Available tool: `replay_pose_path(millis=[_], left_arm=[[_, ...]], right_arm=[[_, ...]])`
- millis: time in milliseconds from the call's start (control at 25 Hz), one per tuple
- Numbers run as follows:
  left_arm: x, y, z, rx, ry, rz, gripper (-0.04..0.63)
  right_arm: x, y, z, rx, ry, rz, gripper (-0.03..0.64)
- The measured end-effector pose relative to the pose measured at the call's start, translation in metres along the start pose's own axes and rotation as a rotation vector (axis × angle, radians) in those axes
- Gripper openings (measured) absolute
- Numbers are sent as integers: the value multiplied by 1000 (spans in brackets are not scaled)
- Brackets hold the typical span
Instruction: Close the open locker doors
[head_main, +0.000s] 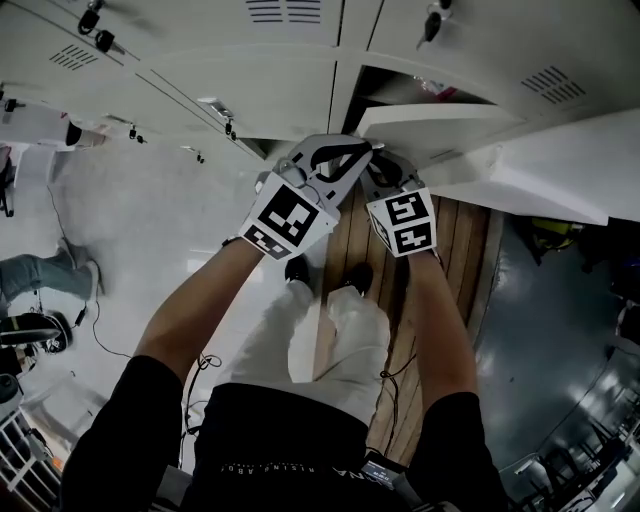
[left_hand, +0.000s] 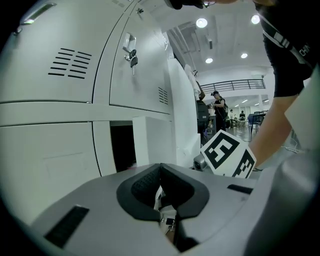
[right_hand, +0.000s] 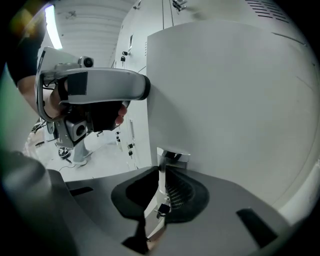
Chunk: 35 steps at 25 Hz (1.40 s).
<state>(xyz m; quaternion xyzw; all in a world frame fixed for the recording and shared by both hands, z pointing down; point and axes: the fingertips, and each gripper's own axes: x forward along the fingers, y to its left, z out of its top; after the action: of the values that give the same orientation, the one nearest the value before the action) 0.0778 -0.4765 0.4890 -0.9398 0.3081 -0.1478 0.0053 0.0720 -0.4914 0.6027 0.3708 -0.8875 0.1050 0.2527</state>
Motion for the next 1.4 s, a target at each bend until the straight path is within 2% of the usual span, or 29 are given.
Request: replay_pose_path(millis=[640,1080,1400], left_arm=[[30,36,-16,44,4,38,20],[41,55,-11,48,3,57,20],[46,64,-8,19,1,71,20]], right_arm=[[30,-23,19,65,-101,-91,49],[42,-36,27,102,-129,-104,48],[47,-43,31,132,-131,-111,48]])
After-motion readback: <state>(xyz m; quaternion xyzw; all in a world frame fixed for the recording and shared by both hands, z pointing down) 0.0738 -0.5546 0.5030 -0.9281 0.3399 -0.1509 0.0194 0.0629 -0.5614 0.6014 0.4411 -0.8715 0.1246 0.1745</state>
